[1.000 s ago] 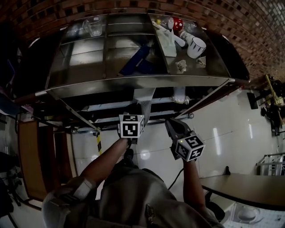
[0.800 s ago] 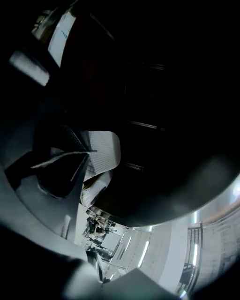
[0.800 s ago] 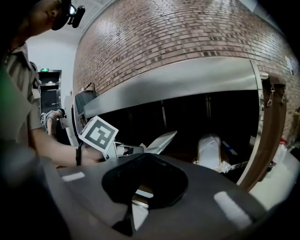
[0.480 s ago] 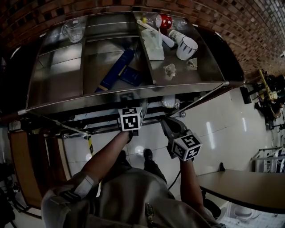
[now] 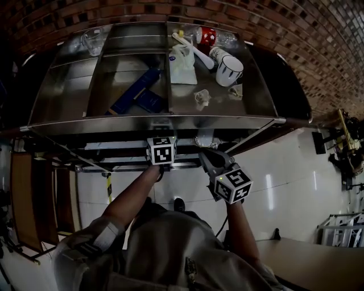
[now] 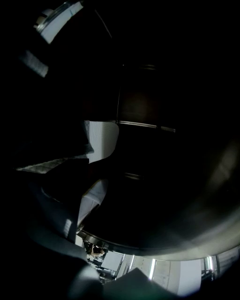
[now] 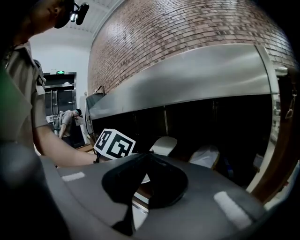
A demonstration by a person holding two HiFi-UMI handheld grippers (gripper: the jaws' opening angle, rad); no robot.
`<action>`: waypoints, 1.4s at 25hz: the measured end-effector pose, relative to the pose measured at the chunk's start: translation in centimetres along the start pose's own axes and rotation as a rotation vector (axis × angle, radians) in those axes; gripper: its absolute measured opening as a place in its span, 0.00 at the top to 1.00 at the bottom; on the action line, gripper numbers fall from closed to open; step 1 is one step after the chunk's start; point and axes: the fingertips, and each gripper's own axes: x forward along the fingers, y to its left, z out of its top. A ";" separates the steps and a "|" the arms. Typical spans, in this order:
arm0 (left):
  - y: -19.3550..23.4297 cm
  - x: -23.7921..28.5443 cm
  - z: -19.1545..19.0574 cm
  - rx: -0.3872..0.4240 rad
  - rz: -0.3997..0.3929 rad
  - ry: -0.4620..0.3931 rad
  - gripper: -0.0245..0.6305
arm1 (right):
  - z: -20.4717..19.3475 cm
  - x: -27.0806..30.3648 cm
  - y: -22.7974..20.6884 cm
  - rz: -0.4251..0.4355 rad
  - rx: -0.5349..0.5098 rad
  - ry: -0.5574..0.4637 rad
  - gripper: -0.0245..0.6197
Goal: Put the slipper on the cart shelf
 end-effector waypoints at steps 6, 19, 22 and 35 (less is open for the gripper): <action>-1.0 -3.0 1.3 -0.026 -0.017 -0.070 0.72 | 0.7 0.0 0.0 0.110 0.044 -0.040 0.96; -3.1 -13.9 2.8 0.015 -0.243 -0.126 0.84 | 4.1 2.8 3.7 0.230 0.112 -0.187 0.96; -2.8 -15.0 3.7 0.024 -0.281 -0.142 0.85 | 4.7 3.3 4.7 0.228 0.113 -0.196 0.96; -2.3 -15.7 4.4 0.041 -0.282 -0.143 0.95 | 5.5 3.2 5.6 0.204 0.060 -0.186 0.96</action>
